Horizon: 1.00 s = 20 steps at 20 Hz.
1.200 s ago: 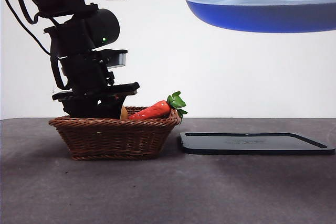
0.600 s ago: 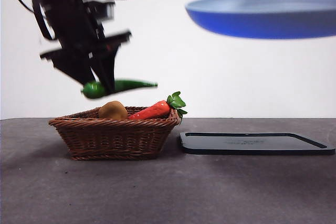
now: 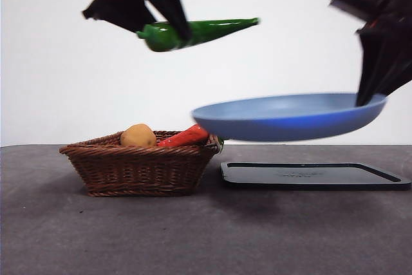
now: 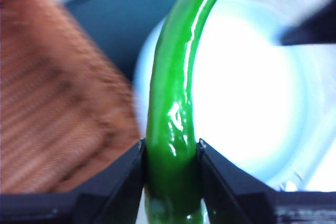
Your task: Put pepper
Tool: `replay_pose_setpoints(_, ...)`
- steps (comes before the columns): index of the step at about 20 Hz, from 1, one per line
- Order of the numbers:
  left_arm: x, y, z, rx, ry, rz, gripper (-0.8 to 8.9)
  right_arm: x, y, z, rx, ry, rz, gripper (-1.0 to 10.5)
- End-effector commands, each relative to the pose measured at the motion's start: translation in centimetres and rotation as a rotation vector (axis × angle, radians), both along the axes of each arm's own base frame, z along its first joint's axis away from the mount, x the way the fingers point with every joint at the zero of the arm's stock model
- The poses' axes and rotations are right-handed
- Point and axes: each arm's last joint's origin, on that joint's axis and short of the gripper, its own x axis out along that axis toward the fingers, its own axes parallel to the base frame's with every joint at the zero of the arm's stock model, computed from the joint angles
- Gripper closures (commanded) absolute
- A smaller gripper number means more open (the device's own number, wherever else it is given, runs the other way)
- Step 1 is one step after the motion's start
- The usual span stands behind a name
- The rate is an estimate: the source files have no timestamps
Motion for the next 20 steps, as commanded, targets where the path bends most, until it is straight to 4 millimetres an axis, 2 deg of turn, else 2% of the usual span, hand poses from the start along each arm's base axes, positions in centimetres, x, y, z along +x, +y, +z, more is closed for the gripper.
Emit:
replay_pose_setpoints(1, -0.5, -1.8, 0.0, 0.009, -0.017, -0.049, 6.77, 0.7, 1.3, 0.0, 0.033, 0.005, -0.012, 9.4)
replay_pose_setpoints(5, -0.8, -3.4, -2.1, 0.161, -0.025, -0.082, 6.77, 0.6, 2.7, 0.0, 0.047, -0.009, 0.016, 9.4)
replay_pose_setpoints(9, 0.6, -4.8, -5.3, 0.221, 0.045, -0.088, 6.77, 0.5, 2.9, -0.1, 0.048, -0.005, 0.025, 9.4)
replay_pose_setpoints(11, 1.0, -5.2, -6.3, 0.228, 0.067, -0.086, 6.77, 0.4, 3.1, -0.1, 0.049, 0.003, 0.033, 9.4)
replay_pose_setpoints(20, 0.9, -5.7, -6.6, 0.221, 0.066, -0.1, 6.72, 0.3, 3.2, 0.0, 0.086, 0.012, 0.063, 9.4)
